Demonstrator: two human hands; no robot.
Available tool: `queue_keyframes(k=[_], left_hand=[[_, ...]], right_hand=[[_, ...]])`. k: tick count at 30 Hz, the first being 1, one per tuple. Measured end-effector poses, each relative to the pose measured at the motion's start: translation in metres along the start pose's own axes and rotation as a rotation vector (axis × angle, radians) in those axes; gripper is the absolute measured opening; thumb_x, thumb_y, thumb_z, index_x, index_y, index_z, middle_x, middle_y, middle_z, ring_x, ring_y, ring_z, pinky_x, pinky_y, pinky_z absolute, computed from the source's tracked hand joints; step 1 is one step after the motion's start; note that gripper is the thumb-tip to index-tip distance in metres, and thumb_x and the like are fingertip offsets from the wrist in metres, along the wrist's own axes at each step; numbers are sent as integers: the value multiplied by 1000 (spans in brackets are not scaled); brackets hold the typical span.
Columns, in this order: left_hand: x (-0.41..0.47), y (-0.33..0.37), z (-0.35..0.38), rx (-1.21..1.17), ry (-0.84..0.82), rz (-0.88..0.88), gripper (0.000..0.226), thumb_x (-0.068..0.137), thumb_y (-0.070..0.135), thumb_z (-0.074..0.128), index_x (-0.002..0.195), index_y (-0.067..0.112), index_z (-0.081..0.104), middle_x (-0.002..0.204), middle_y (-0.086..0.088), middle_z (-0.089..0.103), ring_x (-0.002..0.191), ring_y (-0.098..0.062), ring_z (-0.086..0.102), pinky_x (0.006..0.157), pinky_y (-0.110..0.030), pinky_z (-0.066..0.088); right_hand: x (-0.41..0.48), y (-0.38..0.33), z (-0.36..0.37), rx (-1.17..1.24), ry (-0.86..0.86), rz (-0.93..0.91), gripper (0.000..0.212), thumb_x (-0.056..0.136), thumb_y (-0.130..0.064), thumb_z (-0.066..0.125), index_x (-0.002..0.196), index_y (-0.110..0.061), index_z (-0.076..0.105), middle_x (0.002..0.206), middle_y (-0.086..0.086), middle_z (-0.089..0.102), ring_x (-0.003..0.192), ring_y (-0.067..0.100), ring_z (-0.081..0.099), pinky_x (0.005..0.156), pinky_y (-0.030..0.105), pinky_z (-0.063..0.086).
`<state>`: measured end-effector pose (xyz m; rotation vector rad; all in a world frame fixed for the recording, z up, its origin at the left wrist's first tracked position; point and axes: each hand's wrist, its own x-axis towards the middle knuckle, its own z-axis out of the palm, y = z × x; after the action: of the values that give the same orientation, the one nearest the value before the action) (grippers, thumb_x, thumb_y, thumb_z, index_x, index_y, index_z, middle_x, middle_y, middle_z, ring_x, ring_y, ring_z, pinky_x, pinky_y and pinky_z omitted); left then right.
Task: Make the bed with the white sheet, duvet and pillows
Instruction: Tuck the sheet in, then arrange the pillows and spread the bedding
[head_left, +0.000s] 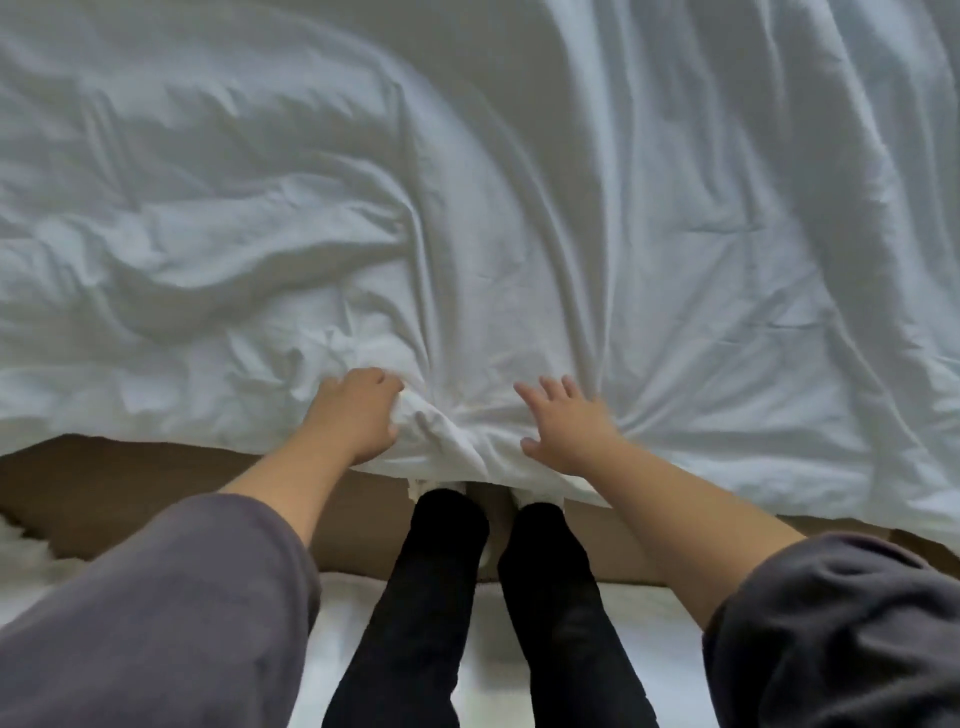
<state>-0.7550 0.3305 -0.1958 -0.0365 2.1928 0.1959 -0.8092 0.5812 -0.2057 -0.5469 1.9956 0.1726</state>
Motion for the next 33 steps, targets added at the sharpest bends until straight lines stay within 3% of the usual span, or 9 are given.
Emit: queue_keyframes(k=[3,10,17,23,27,30,33], left_hand=[[-34,-45,-7,-89,42,-179,56,90,32,52,143,21,38,145,-2,41,132,-24,38,105,-41,34],[-64,-214,-26,-175,61,-383,55,90,32,49,143,20,38,143,-6,42,128,-27,41,102,-42,36],[-51,-435,-48,-380,373,-593,44,93,30,48,133,11,46,139,-12,40,130,-31,36,103,-47,34],[-61,-579,16,-861,243,-1067,60,91,32,54,141,10,31,143,-15,34,129,-37,37,101,-50,37],[-56,-624,59,-872,370,-1070,83,83,43,66,146,11,21,150,-14,27,137,-35,29,105,-54,32],[-47,-659,63,-1082,433,-1037,101,79,50,71,151,19,8,154,-12,27,140,-35,27,112,-55,19],[-41,-684,53,-1274,355,-880,77,80,41,74,140,10,38,138,-13,50,123,-35,49,99,-40,40]], right_hand=[[2,-47,-46,-75,26,-87,76,96,-47,46,155,-32,1,163,6,4,150,33,1,116,59,16],[40,-215,-145,-97,135,-221,70,99,-40,45,155,-31,4,163,5,5,150,32,2,117,56,16],[133,-412,-195,-41,194,-192,69,97,-37,46,155,-29,8,163,5,7,150,31,4,114,57,19],[205,-544,-201,-30,155,-290,67,98,-43,44,154,-33,10,162,2,9,148,31,12,113,58,24],[239,-589,-188,-65,80,-281,68,96,-58,39,153,-41,5,163,-2,1,149,34,4,114,64,17],[258,-615,-182,-50,22,-249,78,90,-68,44,152,-46,1,163,2,-12,149,39,-7,111,70,14],[268,-632,-179,-100,-25,-188,85,86,-70,50,150,-48,-1,160,10,-24,146,43,-15,105,77,11]])
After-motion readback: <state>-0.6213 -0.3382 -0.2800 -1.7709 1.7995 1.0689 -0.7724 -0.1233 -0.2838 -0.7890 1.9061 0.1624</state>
